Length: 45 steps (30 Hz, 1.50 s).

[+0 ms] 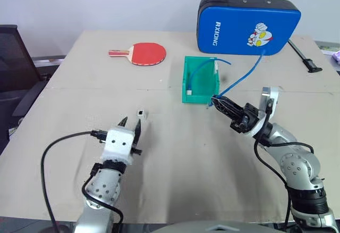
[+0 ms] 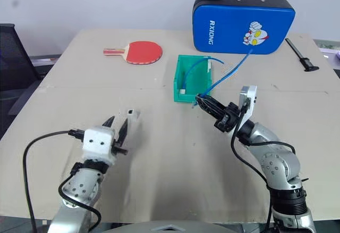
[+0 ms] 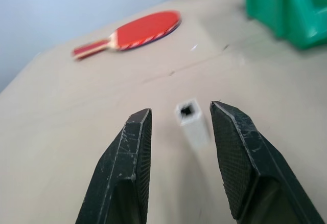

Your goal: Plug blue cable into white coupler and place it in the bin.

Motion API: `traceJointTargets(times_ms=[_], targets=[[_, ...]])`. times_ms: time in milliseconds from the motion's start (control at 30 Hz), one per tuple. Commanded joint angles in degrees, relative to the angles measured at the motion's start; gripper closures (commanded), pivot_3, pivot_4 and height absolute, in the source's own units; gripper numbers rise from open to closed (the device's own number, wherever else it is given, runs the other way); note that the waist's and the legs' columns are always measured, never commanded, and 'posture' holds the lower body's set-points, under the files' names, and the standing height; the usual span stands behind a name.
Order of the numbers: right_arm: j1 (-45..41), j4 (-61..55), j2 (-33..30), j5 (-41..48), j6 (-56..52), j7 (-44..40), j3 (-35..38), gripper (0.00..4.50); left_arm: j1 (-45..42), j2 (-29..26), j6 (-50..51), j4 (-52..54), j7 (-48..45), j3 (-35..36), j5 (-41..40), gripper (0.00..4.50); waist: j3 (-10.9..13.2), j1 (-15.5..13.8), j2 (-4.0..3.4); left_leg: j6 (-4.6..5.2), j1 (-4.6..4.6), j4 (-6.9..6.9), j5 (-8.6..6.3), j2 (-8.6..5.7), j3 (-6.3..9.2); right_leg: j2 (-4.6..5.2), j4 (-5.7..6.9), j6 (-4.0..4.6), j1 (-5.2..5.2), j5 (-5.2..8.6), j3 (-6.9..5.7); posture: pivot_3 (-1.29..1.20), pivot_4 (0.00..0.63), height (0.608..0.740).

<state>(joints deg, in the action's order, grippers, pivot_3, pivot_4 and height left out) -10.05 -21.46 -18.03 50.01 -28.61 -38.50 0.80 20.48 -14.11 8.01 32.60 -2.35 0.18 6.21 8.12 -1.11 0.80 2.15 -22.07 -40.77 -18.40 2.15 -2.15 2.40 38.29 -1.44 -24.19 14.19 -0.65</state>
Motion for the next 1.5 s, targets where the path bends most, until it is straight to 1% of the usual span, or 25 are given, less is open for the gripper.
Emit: traceJointTargets(times_ms=[33,133,300,500,633,667,700,733,767,867,967,1100,1167,1233,1300,1367,1500], targets=[[-0.7,-2.9,-1.1,-1.0,0.2,-1.6,-0.8,4.5,-2.9,2.9,-1.2,-5.0,2.6,-1.6,2.3,2.67,0.0,0.1,0.01,0.0,-0.01,-0.02,0.0,-0.01,-0.01,0.0,-0.01,-0.01,0.0,-0.01,-0.04,0.0,0.15,0.681],[-0.7,-4.1,-1.1,-1.6,0.0,-1.0,-1.8,4.5,-7.6,6.3,0.7,-10.9,5.4,0.1,1.7,2.67,0.0,0.3,0.02,0.01,0.01,-0.03,0.0,0.01,-0.01,-0.18,0.0,-0.15,0.0,-0.08,-0.12,0.0,0.15,0.681],[-0.5,-5.1,-0.4,-2.2,0.0,0.3,-2.4,4.5,-12.3,7.7,1.1,-16.4,4.8,1.8,-0.5,2.67,0.0,0.3,0.04,0.0,0.02,-0.01,0.0,0.07,0.09,-0.35,0.09,-0.16,-0.01,-0.09,-0.15,0.0,0.15,0.681],[-0.4,-5.7,0.2,-3.2,0.4,1.3,-3.0,4.5,-15.7,5.4,0.4,-21.1,0.4,2.4,-2.9,2.67,0.0,0.2,0.04,0.0,0.06,-0.02,0.0,0.04,0.14,-0.28,0.21,-0.15,0.0,-0.09,-0.18,0.0,0.15,0.681],[-0.1,-6.1,0.5,-3.6,0.4,1.8,-3.2,4.5,-16.9,5.4,-0.5,-23.1,-1.0,3.5,-5.2,2.67,0.0,0.3,0.02,-0.01,0.13,-0.06,0.02,0.02,0.13,-0.28,0.26,-0.14,0.04,-0.09,-0.2,0.0,0.15,0.681],[0.0,-6.2,0.6,-3.7,0.4,1.9,-3.2,4.5,-17.1,5.4,-0.9,-23.4,-1.6,3.5,-5.6,3.2,0.0,0.3,0.02,-0.01,0.15,-0.08,0.02,0.02,0.12,-0.28,0.28,-0.14,0.05,-0.09,-0.19,0.0,0.15,0.681],[0.0,-6.3,0.7,-3.9,0.4,2.0,-3.2,4.5,-17.2,5.2,-1.2,-23.6,-2.0,3.3,-5.7,3.5,0.0,0.2,0.02,-0.01,0.16,-0.11,0.02,0.02,0.12,-0.29,0.3,-0.14,0.07,-0.09,-0.19,0.0,0.15,0.681],[-0.1,-6.4,0.7,-4.0,0.4,2.1,-3.3,4.5,-17.5,5.1,-1.2,-24.0,-2.4,3.0,-5.6,3.99,0.0,0.2,0.02,-0.01,0.18,-0.12,0.02,0.02,0.12,-0.29,0.31,-0.14,0.09,-0.09,-0.19,0.0,0.15,0.681],[-0.1,-6.5,0.8,-4.1,0.4,2.1,-3.3,4.5,-17.6,5.1,-1.2,-24.2,-2.6,2.8,-5.5,4.22,0.0,0.2,0.02,-0.01,0.19,-0.12,0.02,0.02,0.12,-0.29,0.31,-0.13,0.11,-0.09,-0.2,0.0,0.15,0.681],[-1.2,-6.8,1.0,-5.3,0.4,2.6,-4.3,4.5,-19.5,3.7,-2.4,-26.0,-4.8,0.9,-4.2,4.21,0.0,0.1,0.0,-0.01,0.19,-0.13,0.02,0.02,0.13,-0.3,0.31,-0.14,0.12,-0.09,-0.21,0.0,0.15,0.681],[-3.8,-5.8,1.2,-11.2,2.4,3.6,-7.6,4.5,-22.0,2.3,-5.5,-26.4,-8.2,-2.3,-3.3,4.21,0.0,0.2,-0.01,-0.01,0.19,-0.14,0.03,0.01,0.13,-0.32,0.31,-0.13,0.13,-0.09,-0.22,0.0,0.15,0.681],[-8.6,0.5,2.5,-25.9,9.6,6.6,-14.2,4.5,-25.7,1.7,-10.3,-24.5,-11.2,-6.1,-2.1,4.21,-0.1,0.3,0.05,-0.02,0.08,-0.16,0.02,0.0,0.06,-0.33,0.23,-0.14,0.05,-0.09,-0.19,0.0,0.15,0.681],[-10.3,3.7,3.9,-30.6,14.0,7.6,-15.5,4.5,-26.9,1.9,-11.0,-23.3,-11.9,-7.0,-2.2,4.21,-0.1,0.3,0.05,-0.04,0.0,-0.16,0.03,0.0,0.05,-0.31,0.23,-0.15,-0.03,-0.1,-0.19,0.0,0.15,0.681],[-12.3,6.3,6.0,-33.0,17.1,8.6,-15.6,4.5,-28.2,1.7,-11.8,-21.6,-13.1,-8.1,-2.5,4.21,-0.1,0.3,0.05,-0.05,-0.05,-0.14,0.04,0.01,0.05,-0.3,0.24,-0.15,-0.1,-0.1,-0.2,0.0,0.15,0.681],[-13.6,8.0,7.7,-34.5,19.2,9.4,-15.1,4.5,-29.4,1.7,-12.4,-20.4,-13.7,-8.7,-2.3,4.21,-0.1,0.4,0.05,-0.14,-0.3,-0.14,0.08,0.02,0.05,-0.3,0.25,-0.15,-0.34,-0.1,-0.21,0.0,0.15,0.681],[-13.9,9.0,8.3,-35.8,21.2,9.0,-15.3,4.5,-30.2,1.6,-12.4,-19.6,-14.6,-9.3,-2.5,4.21,-0.1,0.4,0.05,-0.3,-0.59,-0.16,0.18,0.02,0.07,-0.3,0.3,-0.16,-0.62,-0.11,-0.22,0.0,0.15,0.681],[-14.0,10.1,9.5,-36.8,23.2,7.9,-16.0,4.5,-30.9,1.7,-12.4,-19.3,-15.5,-10.4,-2.3,4.21,-0.1,0.4,0.04,-0.27,-0.62,-0.15,0.16,0.02,0.11,-0.28,0.26,-0.16,-0.61,-0.11,-0.29,0.0,0.15,0.681]])
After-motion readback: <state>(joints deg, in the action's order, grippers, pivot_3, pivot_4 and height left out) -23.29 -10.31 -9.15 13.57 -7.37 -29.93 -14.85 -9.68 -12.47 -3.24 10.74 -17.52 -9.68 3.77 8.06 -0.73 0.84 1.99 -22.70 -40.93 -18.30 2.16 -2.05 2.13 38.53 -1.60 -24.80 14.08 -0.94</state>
